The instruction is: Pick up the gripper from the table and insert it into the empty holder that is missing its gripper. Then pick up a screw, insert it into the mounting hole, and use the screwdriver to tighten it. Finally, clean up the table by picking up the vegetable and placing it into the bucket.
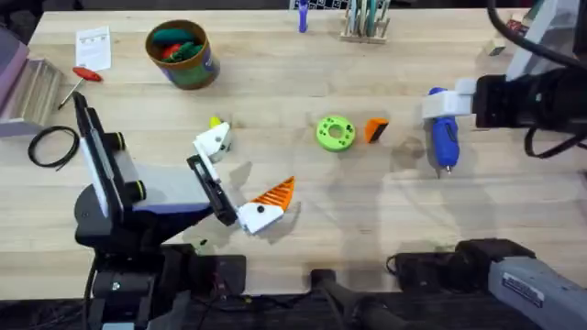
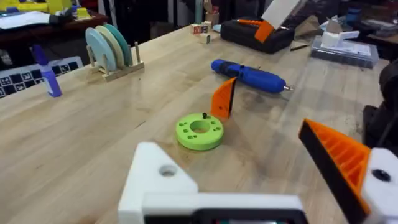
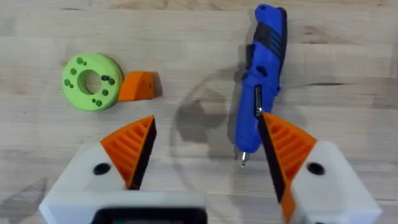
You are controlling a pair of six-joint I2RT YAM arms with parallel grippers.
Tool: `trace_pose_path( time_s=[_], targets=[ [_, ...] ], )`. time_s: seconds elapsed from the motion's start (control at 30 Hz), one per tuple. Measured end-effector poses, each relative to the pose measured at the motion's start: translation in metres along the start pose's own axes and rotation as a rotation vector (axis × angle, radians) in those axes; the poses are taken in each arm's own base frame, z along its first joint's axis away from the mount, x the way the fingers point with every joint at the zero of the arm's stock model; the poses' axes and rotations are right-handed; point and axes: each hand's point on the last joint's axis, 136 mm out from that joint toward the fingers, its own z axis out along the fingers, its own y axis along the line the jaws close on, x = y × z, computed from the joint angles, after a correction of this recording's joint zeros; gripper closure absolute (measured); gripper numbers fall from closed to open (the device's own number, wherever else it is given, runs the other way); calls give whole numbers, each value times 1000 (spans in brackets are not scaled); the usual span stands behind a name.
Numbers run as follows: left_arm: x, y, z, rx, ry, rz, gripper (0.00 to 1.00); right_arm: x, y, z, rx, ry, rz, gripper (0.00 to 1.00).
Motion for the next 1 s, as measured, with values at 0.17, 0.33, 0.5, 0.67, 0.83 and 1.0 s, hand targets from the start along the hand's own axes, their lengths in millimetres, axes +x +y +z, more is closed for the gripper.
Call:
trace_pose_path(
  time_s=[0.17,0.33,0.5,0.67,0.83,1.0],
  targets=[
    [0,-4,0,22,1,5,14,0,0,0,0,0,0,17],
    [0,-4,0,26,1,6,14,0,0,0,0,0,0,17],
    [1,-7,0,41,2,5,14,0,0,0,0,0,0,17],
    [1,-9,0,51,2,4,14,0,0,0,0,0,0,17],
    [1,-10,0,56,2,3,14,0,0,0,0,0,0,17],
    [1,-13,-1,77,2,1,13,0,0,0,0,0,0,17]
  ],
)
